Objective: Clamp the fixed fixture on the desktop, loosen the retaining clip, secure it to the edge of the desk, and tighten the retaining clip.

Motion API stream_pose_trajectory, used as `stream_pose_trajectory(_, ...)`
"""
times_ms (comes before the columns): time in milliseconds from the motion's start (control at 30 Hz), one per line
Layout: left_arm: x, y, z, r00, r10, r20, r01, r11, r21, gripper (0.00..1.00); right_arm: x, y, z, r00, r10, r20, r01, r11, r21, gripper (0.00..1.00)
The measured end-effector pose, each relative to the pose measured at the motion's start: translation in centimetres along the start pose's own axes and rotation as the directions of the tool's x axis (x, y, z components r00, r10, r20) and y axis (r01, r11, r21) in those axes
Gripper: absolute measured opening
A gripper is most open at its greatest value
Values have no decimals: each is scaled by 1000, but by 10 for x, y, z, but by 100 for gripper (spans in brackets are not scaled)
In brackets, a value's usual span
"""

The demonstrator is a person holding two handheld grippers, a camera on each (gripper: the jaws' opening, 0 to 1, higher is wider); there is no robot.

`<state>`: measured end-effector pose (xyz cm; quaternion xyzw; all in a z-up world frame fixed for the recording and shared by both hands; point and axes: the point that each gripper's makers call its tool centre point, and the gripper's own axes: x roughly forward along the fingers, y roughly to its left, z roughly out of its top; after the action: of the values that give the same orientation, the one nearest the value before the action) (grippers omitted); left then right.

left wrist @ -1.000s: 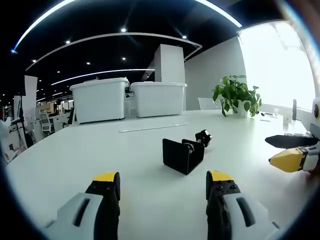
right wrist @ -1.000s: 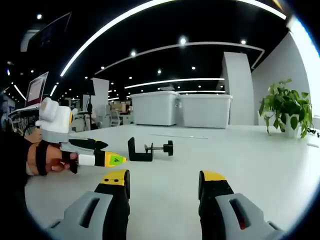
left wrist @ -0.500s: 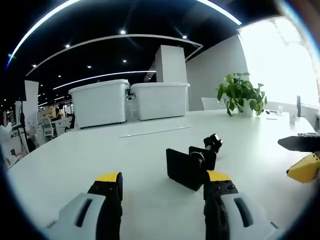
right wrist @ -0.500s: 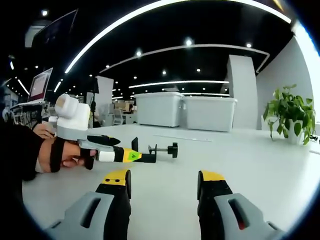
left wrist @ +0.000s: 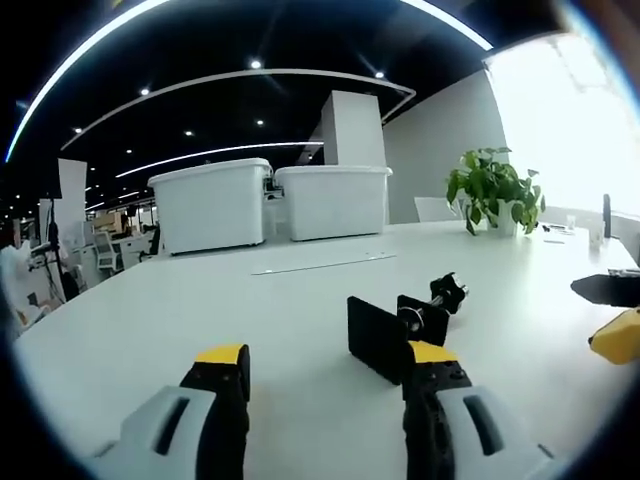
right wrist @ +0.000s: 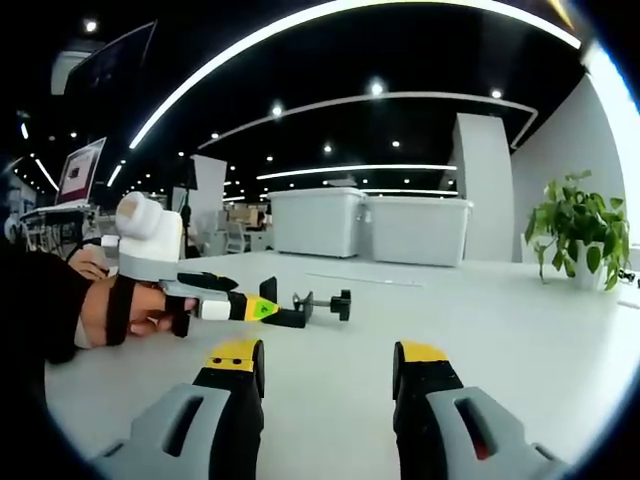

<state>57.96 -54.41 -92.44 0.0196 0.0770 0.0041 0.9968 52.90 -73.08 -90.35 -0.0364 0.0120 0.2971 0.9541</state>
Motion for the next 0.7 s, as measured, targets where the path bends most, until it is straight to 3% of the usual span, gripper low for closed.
stream_pose_trajectory(433, 21, 12, 1, 1000, -3, -4, 3, 1000, 12, 58, 0, -1, 0, 1000, -6, 3, 6, 1000, 6, 51)
stream_pose_trajectory(700, 35, 7, 4, 999, -38, -2, 38, 999, 12, 54, 0, 0, 1, 1000, -5, 3, 5, 1000, 2, 51)
